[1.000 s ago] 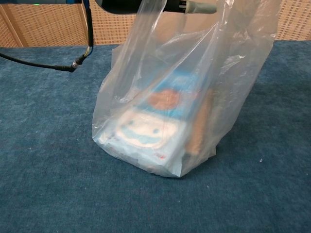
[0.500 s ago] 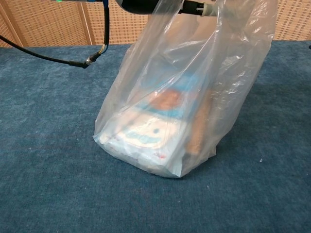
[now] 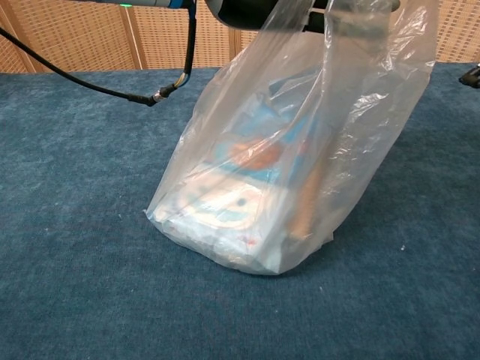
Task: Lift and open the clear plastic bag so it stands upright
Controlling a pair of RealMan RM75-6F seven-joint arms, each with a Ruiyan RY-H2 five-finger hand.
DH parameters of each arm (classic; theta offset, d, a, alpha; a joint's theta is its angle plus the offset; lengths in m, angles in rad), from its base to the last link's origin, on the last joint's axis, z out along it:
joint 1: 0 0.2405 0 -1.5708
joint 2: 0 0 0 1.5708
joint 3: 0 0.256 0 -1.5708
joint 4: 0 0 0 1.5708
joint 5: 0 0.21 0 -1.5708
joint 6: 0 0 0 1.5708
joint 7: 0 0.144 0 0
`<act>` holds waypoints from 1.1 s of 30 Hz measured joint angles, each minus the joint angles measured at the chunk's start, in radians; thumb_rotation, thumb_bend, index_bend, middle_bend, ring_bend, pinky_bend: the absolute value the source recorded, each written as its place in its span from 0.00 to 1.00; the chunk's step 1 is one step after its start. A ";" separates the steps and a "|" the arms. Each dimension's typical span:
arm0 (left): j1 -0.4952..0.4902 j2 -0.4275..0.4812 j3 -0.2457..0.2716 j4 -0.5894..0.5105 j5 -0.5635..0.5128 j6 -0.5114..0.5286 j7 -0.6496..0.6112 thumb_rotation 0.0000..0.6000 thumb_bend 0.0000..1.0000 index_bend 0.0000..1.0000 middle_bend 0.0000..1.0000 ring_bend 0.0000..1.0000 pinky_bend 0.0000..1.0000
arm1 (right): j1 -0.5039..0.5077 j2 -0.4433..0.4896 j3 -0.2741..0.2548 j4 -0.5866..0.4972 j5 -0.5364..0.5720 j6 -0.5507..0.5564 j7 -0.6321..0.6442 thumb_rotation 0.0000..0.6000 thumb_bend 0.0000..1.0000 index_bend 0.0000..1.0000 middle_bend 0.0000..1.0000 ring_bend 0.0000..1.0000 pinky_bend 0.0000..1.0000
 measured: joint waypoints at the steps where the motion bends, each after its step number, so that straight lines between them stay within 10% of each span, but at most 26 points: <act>1: -0.008 -0.004 -0.001 0.008 -0.007 -0.003 -0.010 0.00 0.11 0.18 0.23 0.12 0.13 | 0.002 -0.002 0.000 0.003 0.002 -0.001 -0.002 0.90 0.06 0.26 0.25 0.12 0.09; 16: -0.021 -0.008 -0.019 0.031 -0.065 0.002 -0.096 0.00 0.12 0.48 0.52 0.55 0.43 | 0.012 -0.010 -0.007 0.069 0.036 -0.022 -0.019 0.90 0.06 0.26 0.25 0.12 0.08; 33: 0.010 -0.001 -0.045 0.037 -0.119 0.020 -0.182 0.00 0.13 0.51 0.58 0.62 0.48 | -0.024 0.053 -0.037 0.076 0.030 -0.071 -0.007 0.91 0.06 0.10 0.17 0.09 0.08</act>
